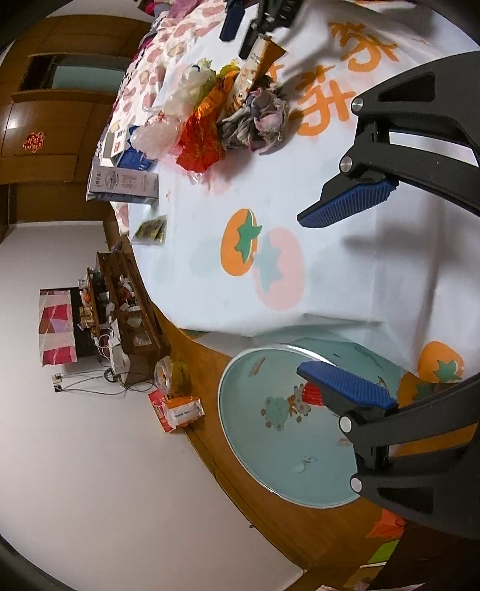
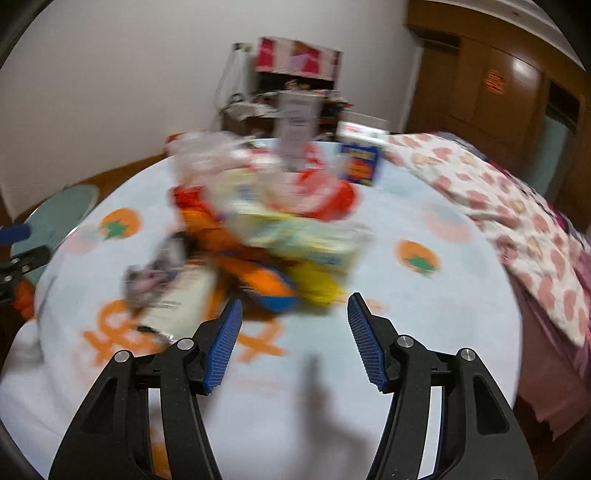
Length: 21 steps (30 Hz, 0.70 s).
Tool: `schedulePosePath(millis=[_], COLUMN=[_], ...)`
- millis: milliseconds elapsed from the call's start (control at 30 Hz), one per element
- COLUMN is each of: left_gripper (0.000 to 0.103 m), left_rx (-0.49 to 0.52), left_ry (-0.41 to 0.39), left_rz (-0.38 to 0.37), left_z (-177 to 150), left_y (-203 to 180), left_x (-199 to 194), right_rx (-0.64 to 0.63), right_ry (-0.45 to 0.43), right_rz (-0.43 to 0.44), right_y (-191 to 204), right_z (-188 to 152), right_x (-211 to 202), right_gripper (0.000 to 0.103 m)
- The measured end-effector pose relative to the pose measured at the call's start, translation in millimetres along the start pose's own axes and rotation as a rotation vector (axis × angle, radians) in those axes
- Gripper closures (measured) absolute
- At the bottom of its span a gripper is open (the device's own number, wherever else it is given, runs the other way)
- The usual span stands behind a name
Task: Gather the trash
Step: 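Move both open tools back toward the remaining trash on the table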
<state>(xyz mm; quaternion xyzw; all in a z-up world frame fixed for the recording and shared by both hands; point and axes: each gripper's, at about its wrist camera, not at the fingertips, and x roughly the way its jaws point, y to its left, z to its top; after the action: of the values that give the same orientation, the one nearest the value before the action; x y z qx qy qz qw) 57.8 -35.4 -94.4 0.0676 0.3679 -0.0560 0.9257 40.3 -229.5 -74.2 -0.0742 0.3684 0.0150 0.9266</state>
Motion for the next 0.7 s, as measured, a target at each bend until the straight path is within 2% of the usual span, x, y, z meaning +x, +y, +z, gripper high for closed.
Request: schedulePosePath(millis=[200, 300, 400, 600, 700], left_gripper=[0.029, 0.029, 0.029, 0.029, 0.029], left_rx=[-0.034, -0.043, -0.032, -0.005, -0.013], left_ry=[0.000, -0.008, -0.015, -0.039, -0.071], left_rz=[0.020, 0.017, 0.000, -0.067, -0.089], left_z=[3.9, 5.7, 7.5, 14.4, 17.8], left_y=[12.5, 14.6, 9.5, -16.8, -26.0], left_x=[0.3, -2.2, -3.1, -8.6, -19.2], right_rx=[-0.083, -0.121, -0.106, -0.033, 0.040], right_ry=[-0.066, -0.079, -0.094, -0.103, -0.100], right_rz=[0.102, 0.122, 0.116, 0.015, -0.039], right_y=[66.9, 78.7, 60.6, -1.5, -34.7], right_z=[27.3, 30.1, 21.8, -9.0, -20.1], right_x=[8.8, 3.8, -11.9, -41.4, -42.2], right_gripper=[0.044, 0.044, 0.044, 0.039, 0.038])
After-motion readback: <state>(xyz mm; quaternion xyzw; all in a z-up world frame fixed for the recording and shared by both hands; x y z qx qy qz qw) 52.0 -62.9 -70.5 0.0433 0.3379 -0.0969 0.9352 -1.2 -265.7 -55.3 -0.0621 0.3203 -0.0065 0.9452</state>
